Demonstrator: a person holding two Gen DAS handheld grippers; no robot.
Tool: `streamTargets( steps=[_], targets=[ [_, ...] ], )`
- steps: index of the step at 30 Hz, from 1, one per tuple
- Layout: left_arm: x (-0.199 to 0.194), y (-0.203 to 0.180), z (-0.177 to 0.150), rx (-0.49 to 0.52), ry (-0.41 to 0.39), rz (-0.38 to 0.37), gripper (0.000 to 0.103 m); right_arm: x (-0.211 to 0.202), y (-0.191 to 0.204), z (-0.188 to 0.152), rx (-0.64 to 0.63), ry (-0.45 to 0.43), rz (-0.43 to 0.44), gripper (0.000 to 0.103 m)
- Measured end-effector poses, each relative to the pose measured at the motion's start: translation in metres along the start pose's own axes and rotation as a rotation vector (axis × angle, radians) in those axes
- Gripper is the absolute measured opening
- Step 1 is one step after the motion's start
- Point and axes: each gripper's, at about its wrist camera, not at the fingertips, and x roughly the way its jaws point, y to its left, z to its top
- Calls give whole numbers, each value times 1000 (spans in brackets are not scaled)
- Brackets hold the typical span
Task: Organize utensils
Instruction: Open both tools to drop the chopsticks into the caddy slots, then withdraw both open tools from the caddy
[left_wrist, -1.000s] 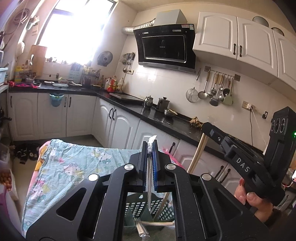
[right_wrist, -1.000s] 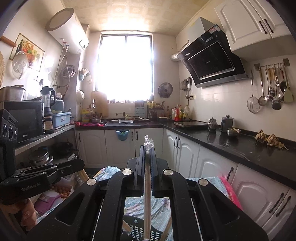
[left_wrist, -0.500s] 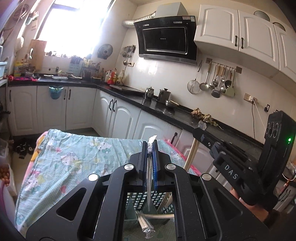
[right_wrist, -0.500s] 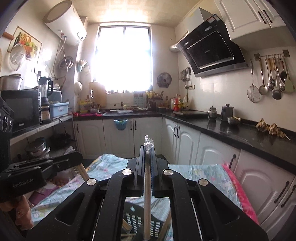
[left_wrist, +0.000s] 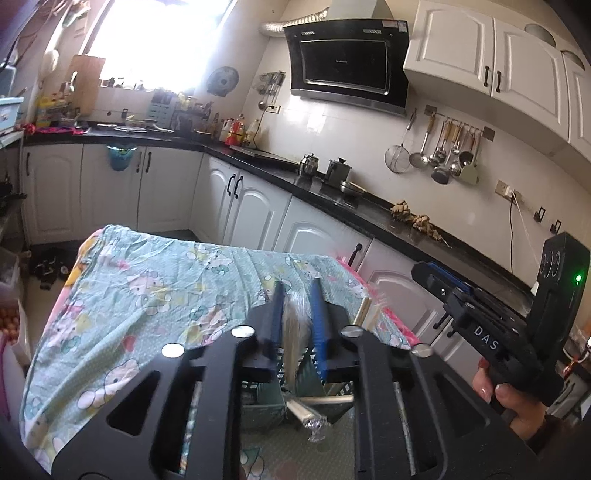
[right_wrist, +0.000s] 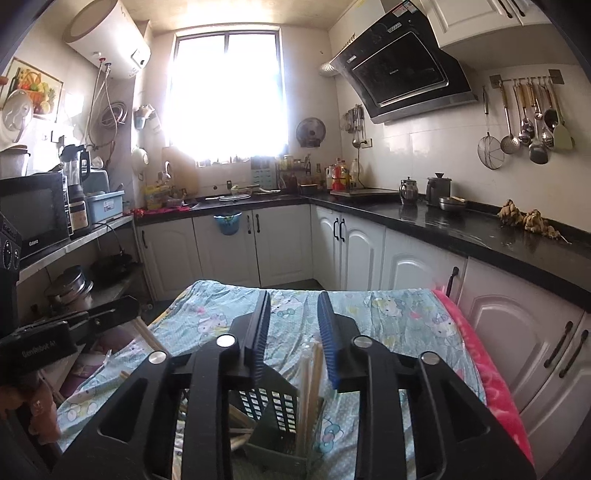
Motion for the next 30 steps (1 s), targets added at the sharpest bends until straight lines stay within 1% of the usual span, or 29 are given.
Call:
streamTargets(
  steps=[2,6,8,9,11,13,15,16,17,23,28,30],
  targets=[
    [-8,3,0,-11,-10,5,25,-5,-1,0,4,3,0,35],
    [-26,4,4,-13,-39,14,37,-19,-3,-2,12,6,0,41],
    [-37,4,4,-12,-53,25,45,-26,-5,-3,20,7,6,46],
    [-41,4,5,-9,-56,30,47,-30,-5,-5,20,8,3,48],
    [-48,2,5,-3,-61,39,57,-34,-4,-6,18,16,3,49],
    [-56,2,2,1,-57,37,63,-41,-4,-9,14,21,0,50],
    [-62,3,-1,-3,-55,43,70,-48,-3,-12,15,22,-4,53],
    [-66,4,-4,-7,-54,52,76,-52,-3,-13,18,23,-3,54],
    [-71,6,-7,-10,-54,55,80,-56,-2,-15,21,23,1,56],
    [-90,18,-18,-55,-52,87,92,-74,2,-24,30,26,15,59],
    [-104,28,-28,-66,-45,126,92,-82,13,-32,16,46,41,61],
    [-108,34,-33,-88,-34,140,92,-84,19,-35,2,57,50,61]
  ],
)
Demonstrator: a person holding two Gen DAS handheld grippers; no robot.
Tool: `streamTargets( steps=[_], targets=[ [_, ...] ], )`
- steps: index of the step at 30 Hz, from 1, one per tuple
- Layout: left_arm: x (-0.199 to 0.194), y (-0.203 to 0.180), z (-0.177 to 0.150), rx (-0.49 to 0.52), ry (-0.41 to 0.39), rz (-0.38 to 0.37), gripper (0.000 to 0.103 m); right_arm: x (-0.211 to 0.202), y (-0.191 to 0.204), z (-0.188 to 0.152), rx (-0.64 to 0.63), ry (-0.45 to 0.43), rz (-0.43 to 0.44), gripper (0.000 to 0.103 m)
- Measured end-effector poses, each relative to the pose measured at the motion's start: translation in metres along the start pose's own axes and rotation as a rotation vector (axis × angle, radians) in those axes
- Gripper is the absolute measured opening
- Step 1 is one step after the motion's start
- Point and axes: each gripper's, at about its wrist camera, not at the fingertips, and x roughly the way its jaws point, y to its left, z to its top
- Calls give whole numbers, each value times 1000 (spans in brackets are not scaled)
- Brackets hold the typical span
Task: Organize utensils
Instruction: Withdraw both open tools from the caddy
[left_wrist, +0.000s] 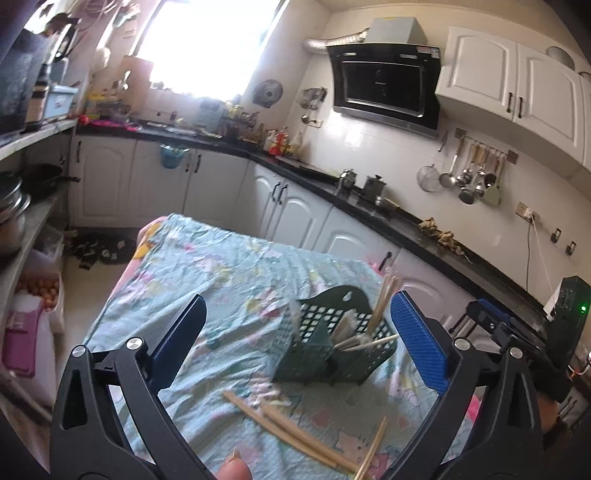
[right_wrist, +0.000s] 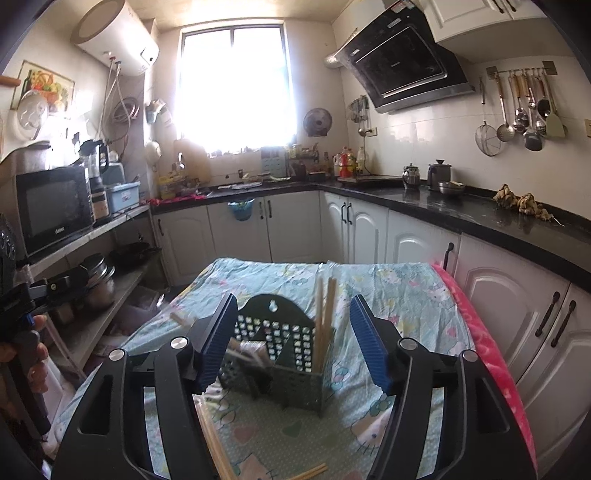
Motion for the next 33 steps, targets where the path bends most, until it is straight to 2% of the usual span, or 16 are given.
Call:
streamTargets(
  steps=[6,15,33],
  targets=[
    [-3,17,-15,-36,29,31,92,-1,15,-11,-30,29,23,61],
    [-12,28,-28,-35,37,70,92,3,31,-32,-53,91,55,61],
    [-16,39,-55,-37,109,83,92,21,76,-70,-152,211,111,61]
  ],
)
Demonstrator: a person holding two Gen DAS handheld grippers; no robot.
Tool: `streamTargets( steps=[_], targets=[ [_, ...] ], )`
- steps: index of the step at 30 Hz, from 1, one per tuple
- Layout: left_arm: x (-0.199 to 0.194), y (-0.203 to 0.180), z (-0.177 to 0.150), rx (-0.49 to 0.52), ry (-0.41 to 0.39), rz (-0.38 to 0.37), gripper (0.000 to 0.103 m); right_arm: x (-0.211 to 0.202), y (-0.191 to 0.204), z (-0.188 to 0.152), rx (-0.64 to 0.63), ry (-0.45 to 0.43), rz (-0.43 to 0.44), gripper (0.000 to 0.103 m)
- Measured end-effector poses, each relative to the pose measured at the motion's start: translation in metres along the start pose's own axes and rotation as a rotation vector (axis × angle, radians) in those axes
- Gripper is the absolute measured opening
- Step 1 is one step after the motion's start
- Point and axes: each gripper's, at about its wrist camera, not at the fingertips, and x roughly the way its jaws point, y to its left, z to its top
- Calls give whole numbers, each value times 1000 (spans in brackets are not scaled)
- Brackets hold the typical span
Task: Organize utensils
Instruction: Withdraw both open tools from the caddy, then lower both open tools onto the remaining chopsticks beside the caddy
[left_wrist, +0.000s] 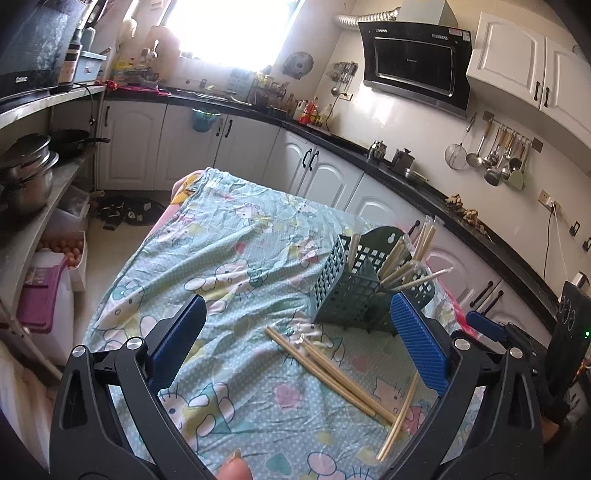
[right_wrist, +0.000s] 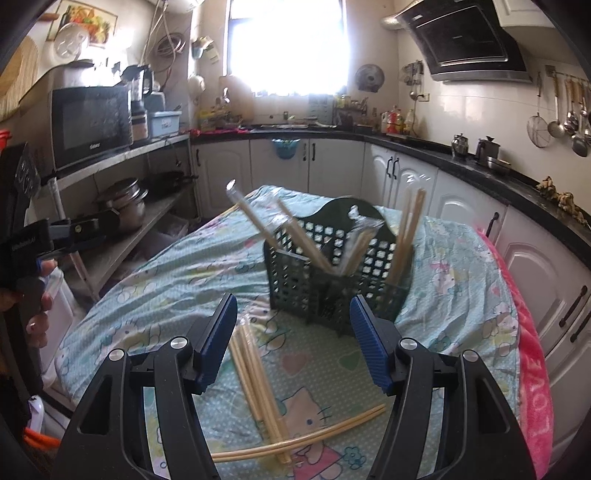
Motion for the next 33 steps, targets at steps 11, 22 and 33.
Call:
streamTargets(
  steps=[11,22,33],
  targets=[
    [23,11,-17,-26,81,-4,92,29,26,-20,-69,91,46,61],
    [64,27,-46,-87,236,-32,64,76,34,-42,-104,213,85,38],
    [106,27,-64,-155,371,-123,33,115,34,-41,-108,289,129,27]
  ],
)
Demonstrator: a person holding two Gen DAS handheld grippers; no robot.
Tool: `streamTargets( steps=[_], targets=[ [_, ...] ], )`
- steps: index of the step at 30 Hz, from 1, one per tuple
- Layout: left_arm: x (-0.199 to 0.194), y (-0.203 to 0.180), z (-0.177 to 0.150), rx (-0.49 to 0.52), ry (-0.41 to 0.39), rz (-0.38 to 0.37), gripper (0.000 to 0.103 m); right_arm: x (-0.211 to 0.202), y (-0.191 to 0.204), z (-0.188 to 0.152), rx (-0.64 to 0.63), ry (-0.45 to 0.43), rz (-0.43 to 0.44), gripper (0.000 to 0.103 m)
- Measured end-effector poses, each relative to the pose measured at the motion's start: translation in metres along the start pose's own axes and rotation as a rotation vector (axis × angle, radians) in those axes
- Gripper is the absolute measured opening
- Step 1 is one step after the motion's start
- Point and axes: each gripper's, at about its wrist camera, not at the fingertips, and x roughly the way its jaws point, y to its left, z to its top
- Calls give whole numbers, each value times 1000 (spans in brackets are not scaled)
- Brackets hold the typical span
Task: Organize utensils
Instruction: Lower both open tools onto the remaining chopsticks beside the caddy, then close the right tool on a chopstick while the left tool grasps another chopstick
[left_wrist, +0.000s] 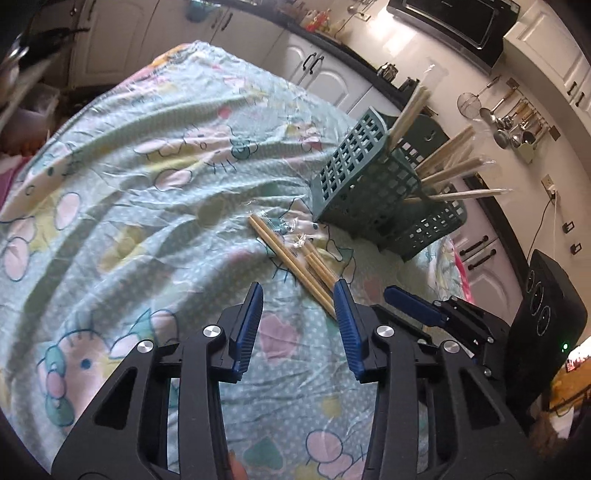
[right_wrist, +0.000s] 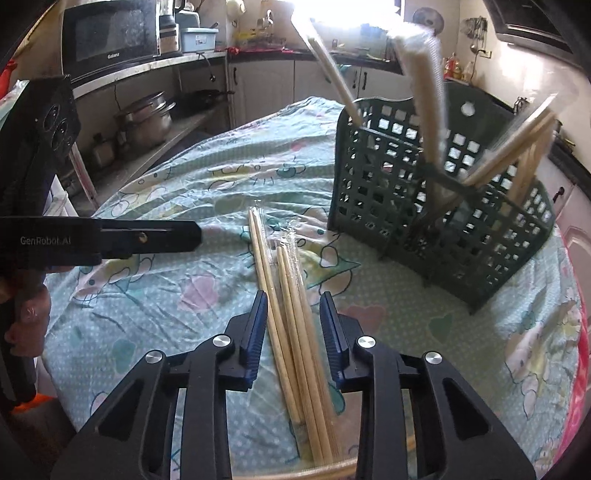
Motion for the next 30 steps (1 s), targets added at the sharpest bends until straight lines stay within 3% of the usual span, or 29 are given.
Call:
streamTargets(
  steps=[14,26,30],
  targets=[
    [46,22,42,-120,67,-16,32,32,4,16,1,56,32,23],
    [65,34,53,-165,74,-3,32,51,3,31,-4,77,27,21],
    [66,37,54,-167,65,10,25,57,8,33,-23,85,14,18]
  ],
)
